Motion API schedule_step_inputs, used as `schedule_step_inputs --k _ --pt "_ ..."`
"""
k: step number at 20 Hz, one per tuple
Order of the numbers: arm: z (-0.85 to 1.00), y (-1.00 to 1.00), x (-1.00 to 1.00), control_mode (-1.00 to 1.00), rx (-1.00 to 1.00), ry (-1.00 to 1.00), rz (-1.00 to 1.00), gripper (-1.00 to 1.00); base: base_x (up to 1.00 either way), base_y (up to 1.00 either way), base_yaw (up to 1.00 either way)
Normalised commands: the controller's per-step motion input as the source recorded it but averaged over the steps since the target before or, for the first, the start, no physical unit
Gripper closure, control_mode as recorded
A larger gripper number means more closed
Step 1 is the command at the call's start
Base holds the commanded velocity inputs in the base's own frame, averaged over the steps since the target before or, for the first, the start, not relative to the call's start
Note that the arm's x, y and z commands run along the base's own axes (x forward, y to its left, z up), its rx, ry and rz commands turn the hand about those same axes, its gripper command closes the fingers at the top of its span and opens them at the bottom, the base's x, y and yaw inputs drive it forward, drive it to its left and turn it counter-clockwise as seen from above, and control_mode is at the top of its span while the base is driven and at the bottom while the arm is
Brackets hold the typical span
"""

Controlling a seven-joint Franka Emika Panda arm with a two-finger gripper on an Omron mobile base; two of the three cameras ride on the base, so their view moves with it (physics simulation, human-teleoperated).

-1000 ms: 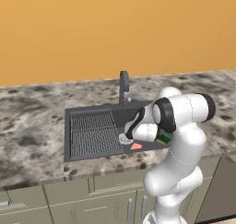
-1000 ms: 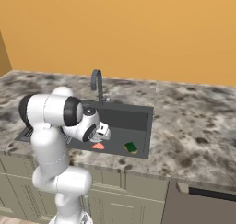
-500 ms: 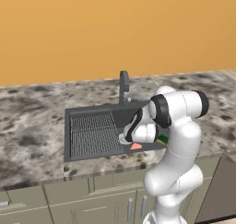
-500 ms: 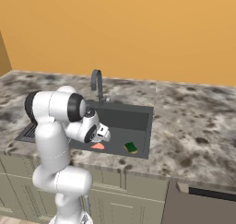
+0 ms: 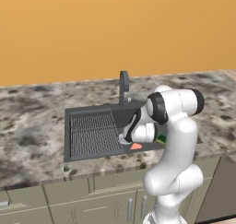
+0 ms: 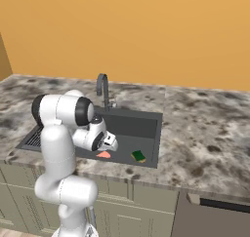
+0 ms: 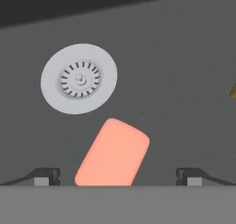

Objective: Pick up the bar soap and sponge from the sink, and place them back in the cabinet, and close the cabinet doors.

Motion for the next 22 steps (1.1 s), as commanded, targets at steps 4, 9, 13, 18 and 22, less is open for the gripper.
schedule_step_inputs --k 4,9,13,18,22 --pt "-0.08 -0.01 0.07 -1.00 0.00 0.09 0.00 -1.00 0.00 0.00 0.00" --pt "-0.10 0.00 0.07 -1.00 0.00 0.09 0.00 -1.00 0.00 0.00 0.00" --pt "-0.10 0.00 0.08 -1.00 0.00 0.08 0.00 -1.00 0.00 0.00 0.00" --pt "-0.08 0.00 0.10 -1.00 0.00 0.07 0.00 -1.00 0.00 0.00 0.00" --pt "-0.09 0.00 0.09 -1.00 0.00 0.06 0.00 -1.00 0.00 0.00 0.00"
